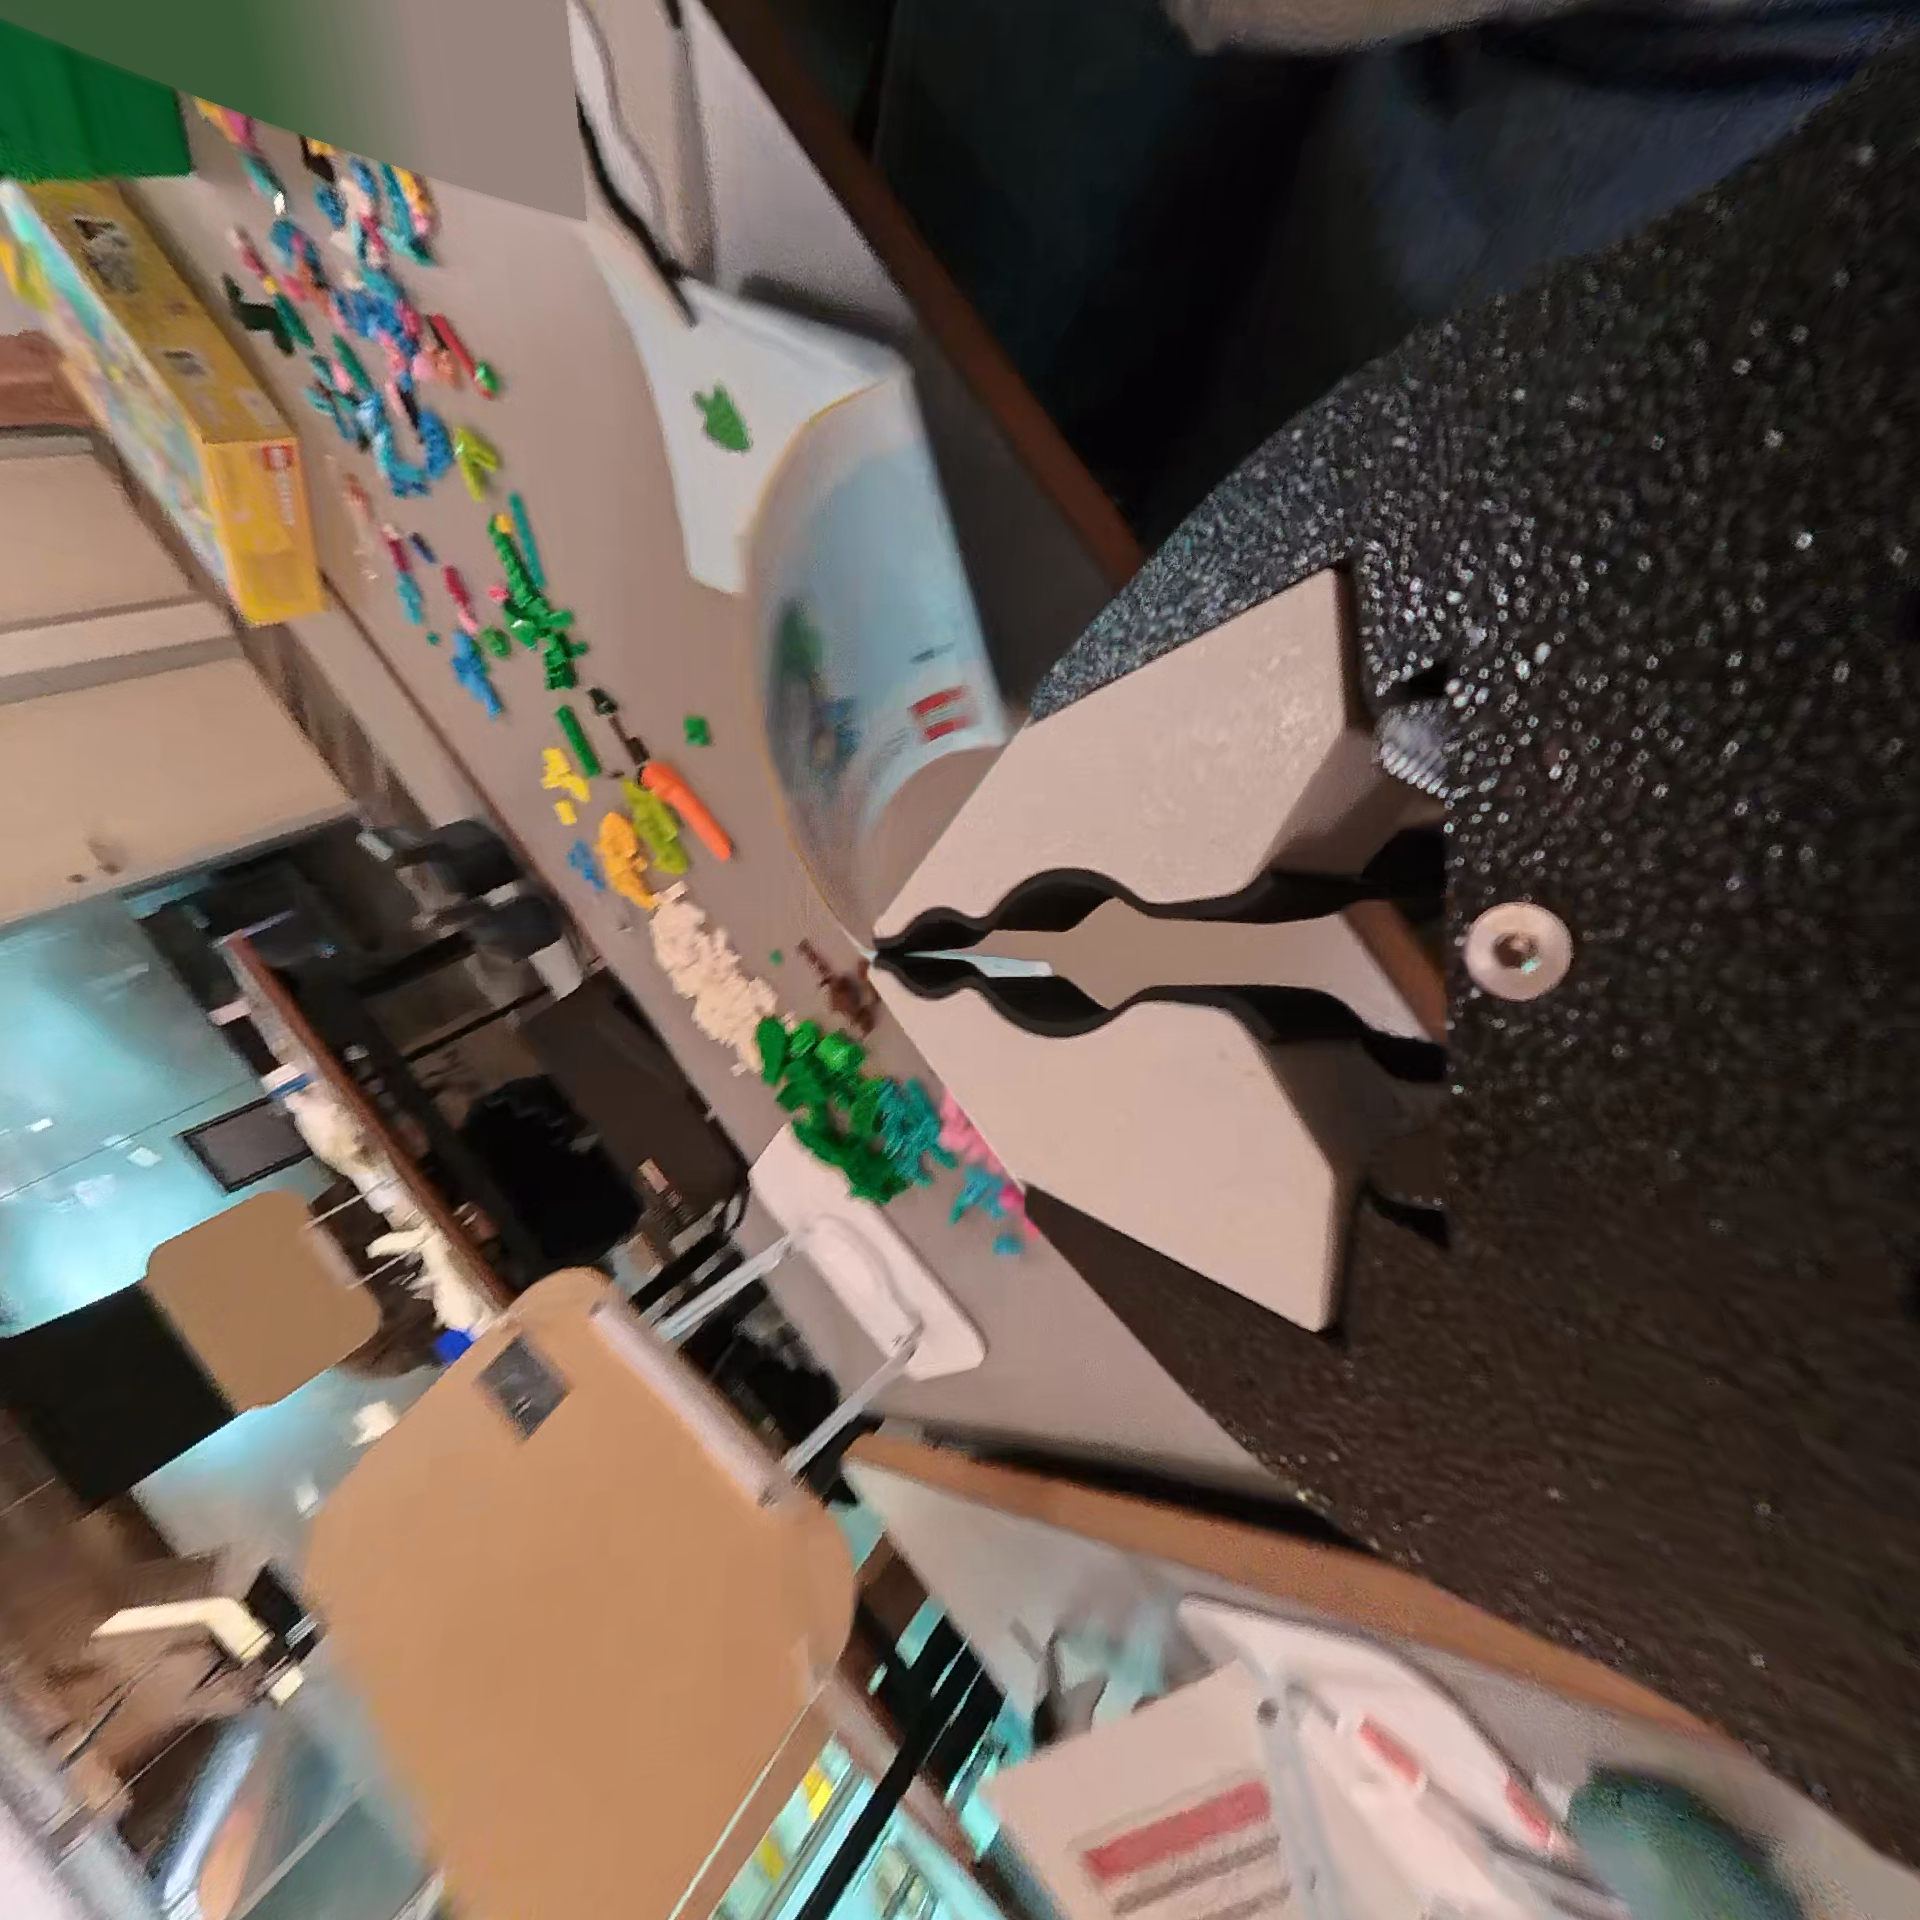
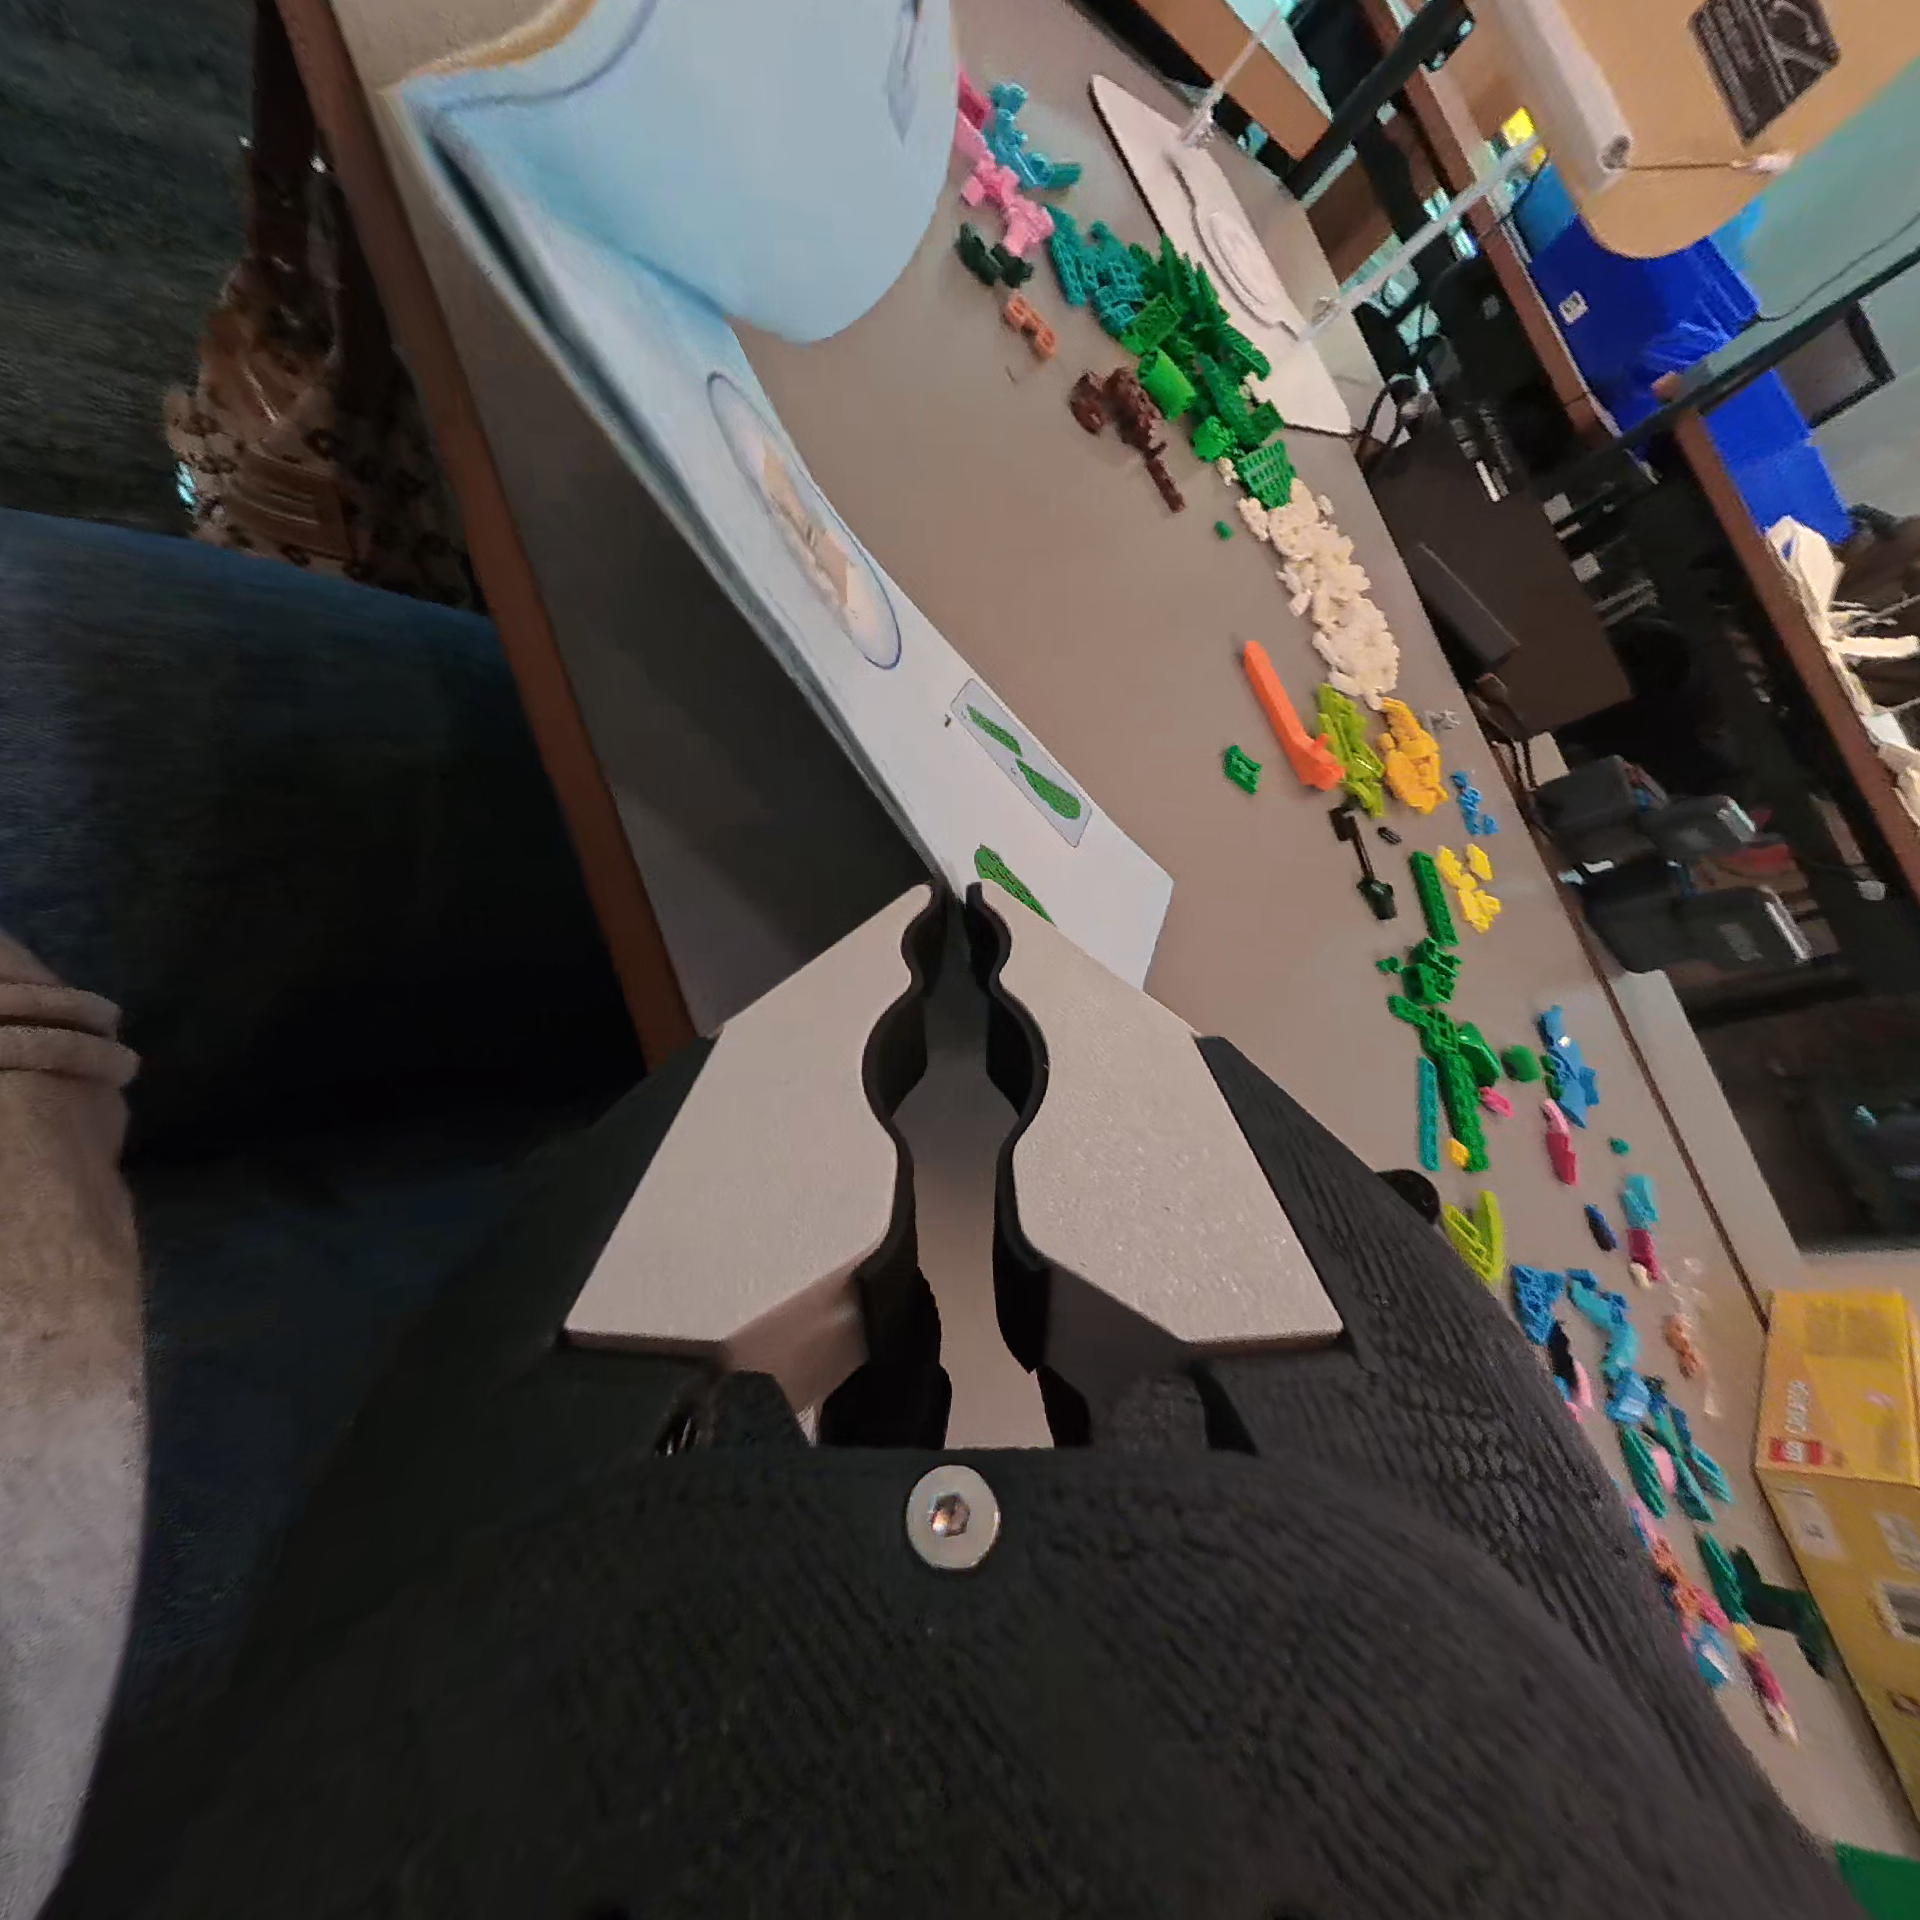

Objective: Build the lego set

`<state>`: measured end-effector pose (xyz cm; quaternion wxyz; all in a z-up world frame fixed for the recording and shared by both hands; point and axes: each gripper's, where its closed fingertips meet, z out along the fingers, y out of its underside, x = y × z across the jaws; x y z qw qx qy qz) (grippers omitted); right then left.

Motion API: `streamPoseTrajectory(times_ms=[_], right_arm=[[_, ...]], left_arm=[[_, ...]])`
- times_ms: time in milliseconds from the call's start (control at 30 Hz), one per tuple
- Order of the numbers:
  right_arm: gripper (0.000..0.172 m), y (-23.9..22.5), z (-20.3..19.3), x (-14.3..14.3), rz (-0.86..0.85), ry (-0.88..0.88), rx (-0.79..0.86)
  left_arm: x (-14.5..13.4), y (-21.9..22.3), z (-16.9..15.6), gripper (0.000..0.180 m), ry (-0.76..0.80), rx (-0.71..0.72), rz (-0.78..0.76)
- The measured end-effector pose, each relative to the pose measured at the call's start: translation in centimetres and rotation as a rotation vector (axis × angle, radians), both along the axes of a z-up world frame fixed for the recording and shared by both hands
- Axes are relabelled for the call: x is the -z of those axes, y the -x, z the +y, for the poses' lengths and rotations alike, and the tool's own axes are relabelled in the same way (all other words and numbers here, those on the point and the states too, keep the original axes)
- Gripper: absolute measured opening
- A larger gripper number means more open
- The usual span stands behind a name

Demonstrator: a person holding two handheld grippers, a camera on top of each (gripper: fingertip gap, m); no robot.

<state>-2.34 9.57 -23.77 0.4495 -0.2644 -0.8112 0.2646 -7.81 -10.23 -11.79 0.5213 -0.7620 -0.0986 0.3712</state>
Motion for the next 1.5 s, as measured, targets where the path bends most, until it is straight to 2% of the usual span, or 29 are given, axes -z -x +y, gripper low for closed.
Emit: streamPoseTrajectory(times_ms=[67,200,300,333,400,500,567,633,733,833,967,1033,1200,1267,1333,1367,1400,1433,1467,1500], right_arm=[[0.001,0.3,0.9,0.0,-0.004,-0.013,0.029],[0.001,0.6,1.7,-0.6,0.012,-0.029,0.039],[0.001,0.9,2.0,-1.0,0.038,-0.061,0.045],[0.001,1.1,2.1,-1.2,0.045,-0.066,0.047],[0.001,1.7,2.3,-1.8,0.06,-0.062,0.066],[0.001,2.7,2.1,-2.9,0.081,-0.041,0.091],[0.0,3.4,1.6,-3.5,0.1,-0.05,0.087],[0.0,3.9,0.8,-4.1,0.131,-0.085,0.066],[0.0,4.3,-0.5,-4.5,0.176,-0.155,0.029],[0.0,4.4,-0.8,-4.4,0.211,-0.241,0.021],[0.001,4.6,-0.3,-4.5,0.223,-0.196,0.035],[0.0,4.7,-0.3,-4.8,0.244,-0.193,0.031],[0.001,3.9,-1.8,-4.8,0.305,-0.258,-0.052],[0.001,3.4,-2.4,-4.8,0.335,-0.308,-0.088],[0.001,2.9,-2.8,-4.6,0.356,-0.348,-0.123],[0.001,2.8,-2.7,-4.7,0.366,-0.358,-0.127],[0.001,2.6,-2.7,-4.7,0.369,-0.352,-0.137],[0.002,2.4,-2.7,-4.9,0.37,-0.313,-0.143],[0.008,2.2,-2.5,-5.4,0.37,-0.236,-0.136],[0.03,2.1,-2.2,-5.8,0.346,-0.127,-0.125]], left_arm=[[2.2,0.0,-0.1,0.001,0.016,0.005,-0.098],[5.9,-0.4,-0.3,0.038,0.068,0.01,-0.274],[6.8,-0.9,-0.4,0.058,0.056,0.027,-0.365],[6.4,-1.3,0.0,0.059,0.016,0.056,-0.39],[5.3,-3.1,1.6,0.047,-0.1,0.19,-0.48],[3.7,-8.7,5.4,0.008,-0.298,0.568,-0.746],[3.5,-9.9,7.5,0.009,-0.416,0.67,-0.906],[4.2,-8.8,9.5,0.023,-0.522,0.628,-1.017],[5.7,-5.2,11.8,0.065,-0.698,0.484,-1.201],[6.5,-2.9,12.9,0.092,-0.883,0.402,-1.379],[7.9,-4.7,13.5,0.088,-0.868,0.415,-1.485],[8.1,-4.6,13.3,0.09,-0.919,0.385,-1.504],[8.1,-1.8,13.5,0.106,-1.079,0.291,-1.483],[7.9,-0.9,13.9,0.1,-1.151,0.295,-1.508],[7.6,-0.1,14.0,0.076,-1.243,0.317,-1.537],[7.3,0.2,14.0,0.056,-1.289,0.338,-1.546],[7.1,0.4,14.0,0.028,-1.326,0.368,-1.551],[7.0,0.4,14.0,0.016,-1.351,0.39,-1.557],[7.4,0.4,14.3,0.007,-1.339,0.373,-1.573],[7.7,0.4,14.5,0.004,-1.309,0.362,-1.564]])
